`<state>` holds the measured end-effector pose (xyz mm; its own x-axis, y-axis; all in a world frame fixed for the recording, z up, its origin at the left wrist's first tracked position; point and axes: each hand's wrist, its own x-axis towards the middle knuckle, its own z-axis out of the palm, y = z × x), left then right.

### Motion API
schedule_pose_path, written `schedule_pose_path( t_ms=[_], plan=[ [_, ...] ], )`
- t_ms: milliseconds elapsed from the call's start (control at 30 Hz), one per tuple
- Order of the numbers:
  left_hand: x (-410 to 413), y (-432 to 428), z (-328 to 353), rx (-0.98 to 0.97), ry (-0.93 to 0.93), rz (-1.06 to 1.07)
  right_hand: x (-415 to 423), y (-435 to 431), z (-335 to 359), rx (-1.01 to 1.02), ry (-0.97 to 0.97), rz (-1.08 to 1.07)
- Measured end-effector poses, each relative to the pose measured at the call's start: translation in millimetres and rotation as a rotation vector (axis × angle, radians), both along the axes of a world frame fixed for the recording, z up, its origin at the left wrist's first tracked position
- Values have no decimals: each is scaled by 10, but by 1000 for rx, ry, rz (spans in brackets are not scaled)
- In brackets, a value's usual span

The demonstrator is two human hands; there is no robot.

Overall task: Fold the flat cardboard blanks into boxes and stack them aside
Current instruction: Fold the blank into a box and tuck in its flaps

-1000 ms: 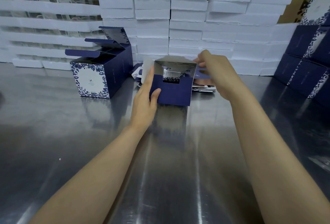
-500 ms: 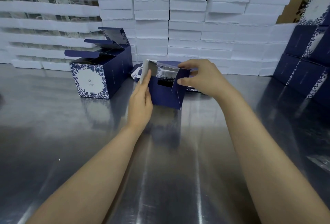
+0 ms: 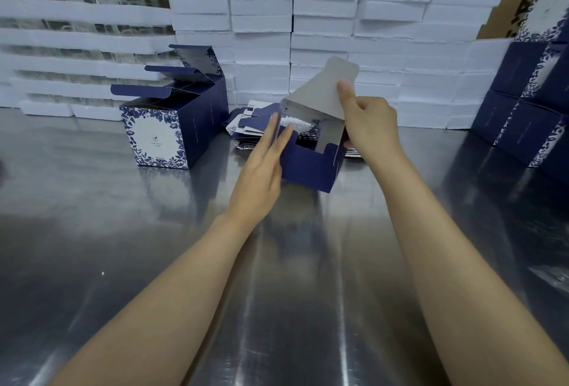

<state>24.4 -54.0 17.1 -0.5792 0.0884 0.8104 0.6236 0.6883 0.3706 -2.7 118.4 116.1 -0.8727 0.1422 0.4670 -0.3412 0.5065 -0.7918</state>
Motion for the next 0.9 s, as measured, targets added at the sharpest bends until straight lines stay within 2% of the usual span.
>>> schedule_pose_path(
  t_ms=[133,267,433,533,567,700,800,900],
  plan=[
    [36,41,20,-131,-71,-96,4,20,8,-245,-135,74],
    [12,74,11,-344,-115,-17,-10,51,54,-365,-190,142],
    [6,43,-3,-124,20,-157,10,35,131,-577,-254,236],
    [11,36,-21,-106,37,-158,52,45,169,-677,-207,325],
    [23,42,-21,-111,23,-145,78,62,176,-621,-191,351],
    [59,79,-8,-88,-58,-81,136,185,176,-175,-74,403],
    [70,113,20,-58,-59,-62,102,204,157,69,52,293],
    [71,107,29,3,-110,-48,79,213,101,329,50,229]
  ],
)
